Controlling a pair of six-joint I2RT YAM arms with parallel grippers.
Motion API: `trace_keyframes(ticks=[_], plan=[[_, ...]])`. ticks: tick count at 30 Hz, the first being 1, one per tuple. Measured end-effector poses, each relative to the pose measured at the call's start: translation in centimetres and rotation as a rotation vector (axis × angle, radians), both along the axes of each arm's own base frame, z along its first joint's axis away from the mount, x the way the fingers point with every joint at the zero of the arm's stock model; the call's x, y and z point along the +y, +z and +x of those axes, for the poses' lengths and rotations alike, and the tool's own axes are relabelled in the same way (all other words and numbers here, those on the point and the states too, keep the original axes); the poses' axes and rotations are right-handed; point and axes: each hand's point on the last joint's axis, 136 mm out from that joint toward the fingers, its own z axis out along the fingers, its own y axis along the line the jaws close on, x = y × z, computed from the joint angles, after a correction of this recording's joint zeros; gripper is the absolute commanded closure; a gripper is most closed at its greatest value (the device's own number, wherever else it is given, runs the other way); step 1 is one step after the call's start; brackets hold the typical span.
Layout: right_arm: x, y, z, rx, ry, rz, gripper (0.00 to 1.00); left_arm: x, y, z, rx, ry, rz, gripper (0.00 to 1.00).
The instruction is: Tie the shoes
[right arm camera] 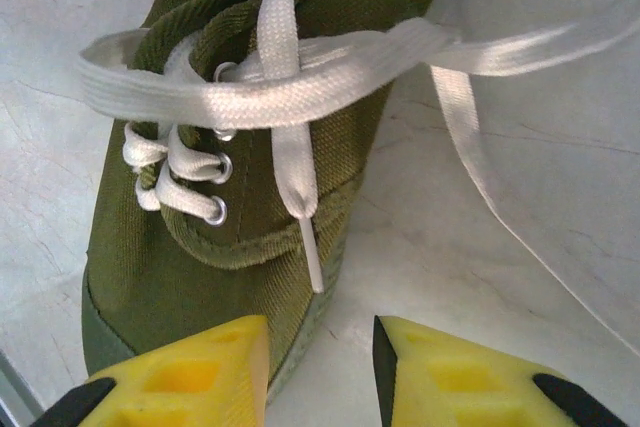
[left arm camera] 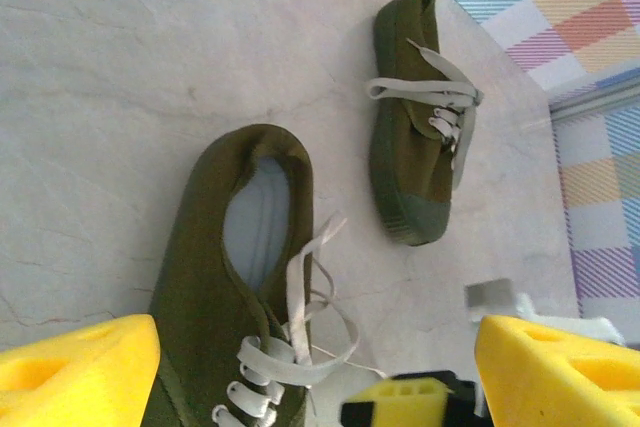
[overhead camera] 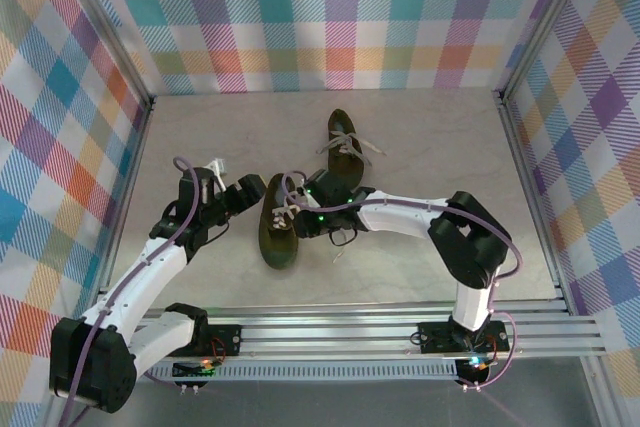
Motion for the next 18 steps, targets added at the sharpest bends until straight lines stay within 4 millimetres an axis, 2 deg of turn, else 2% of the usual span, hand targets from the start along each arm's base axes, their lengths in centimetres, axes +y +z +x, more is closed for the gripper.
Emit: trace_keyframes(ticks=[8,16,18], plan=[[1.2,-0.2,1.1,0.000,0.004,0.038,0.68,-0.1,0.9,-0.3,-0.024,-0.008,-0.015,0.18],[1.5,-0.5,1.3,0.013,0.016,0.050,0.94,-0.1,0.9,-0.3,-0.024,-0.007,-0.014,0.19],[1.5,-0.4,1.3,0.007,0.021,0.049,0.97,0.0,0.8,-0.4,-0.023,-0.010,-0.008,0.18]])
